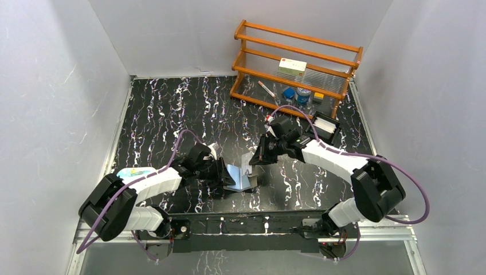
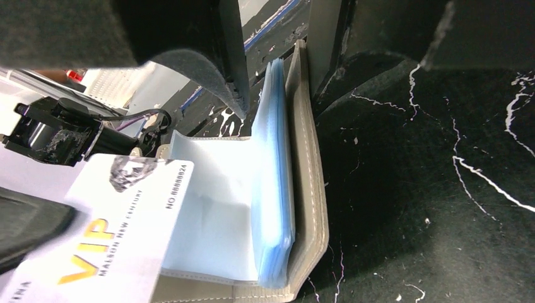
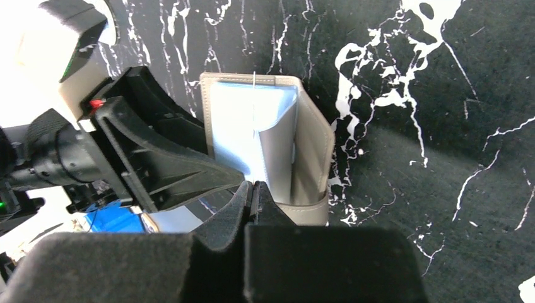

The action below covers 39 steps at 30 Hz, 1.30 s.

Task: Put the credit cards into the card holder
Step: Insert the credit card into the card holder.

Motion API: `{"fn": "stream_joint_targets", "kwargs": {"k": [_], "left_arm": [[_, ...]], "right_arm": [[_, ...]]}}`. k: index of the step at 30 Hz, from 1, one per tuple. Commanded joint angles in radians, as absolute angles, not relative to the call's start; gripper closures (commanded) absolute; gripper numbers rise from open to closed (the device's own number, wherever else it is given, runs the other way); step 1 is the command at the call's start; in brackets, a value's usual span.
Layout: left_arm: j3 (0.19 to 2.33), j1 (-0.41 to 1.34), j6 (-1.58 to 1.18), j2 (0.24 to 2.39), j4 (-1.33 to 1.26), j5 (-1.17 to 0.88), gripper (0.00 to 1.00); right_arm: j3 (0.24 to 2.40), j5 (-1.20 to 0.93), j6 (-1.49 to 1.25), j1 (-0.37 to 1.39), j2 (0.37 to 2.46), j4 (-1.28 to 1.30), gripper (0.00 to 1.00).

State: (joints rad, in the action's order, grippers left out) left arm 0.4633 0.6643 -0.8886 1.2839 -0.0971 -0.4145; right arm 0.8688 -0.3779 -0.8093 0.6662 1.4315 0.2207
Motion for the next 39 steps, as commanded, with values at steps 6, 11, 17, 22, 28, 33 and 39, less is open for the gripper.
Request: {"fn": "stream_joint_targets", "kwargs": {"k": [6, 11, 17, 22, 28, 33, 39], "left_arm": [[0.5, 0.669, -0.822, 1.221, 0.034, -0.373, 0.62], [0.517, 0.669, -0.812, 1.197, 0.117, -0.303, 0.61], [0.525, 0.669, -0.805, 1.241, 0.104, -0.316, 0.81], [0.506, 0.669, -0.822, 1.244, 0.086, -0.323, 0.98], [0.496, 0.669, -0.848, 1.221, 0.075, -0.318, 1.0], [0.503, 0.669, -0.858, 1.214, 0.07, -0.318, 1.0], [0.49, 0.67, -0.876, 1.205, 0.061, -0.312, 1.0]], "right_arm": [[0.855, -0.338, -0.714, 0.669, 1.492, 0.232, 1.0], [0.853, -0.32, -0.683, 0.669, 1.528, 0.243, 1.0], [0.883, -0.309, -0.636, 0.67, 1.577, 0.281, 1.0], [0.866, -0.3, -0.693, 0.675, 1.506, 0.276, 1.0], [0.863, -0.262, -0.794, 0.743, 1.406, 0.245, 1.0], [0.844, -0.246, -0.901, 0.816, 1.347, 0.128, 1.0], [0.81, -0.207, -0.97, 0.872, 1.389, 0.023, 1.0]]}}
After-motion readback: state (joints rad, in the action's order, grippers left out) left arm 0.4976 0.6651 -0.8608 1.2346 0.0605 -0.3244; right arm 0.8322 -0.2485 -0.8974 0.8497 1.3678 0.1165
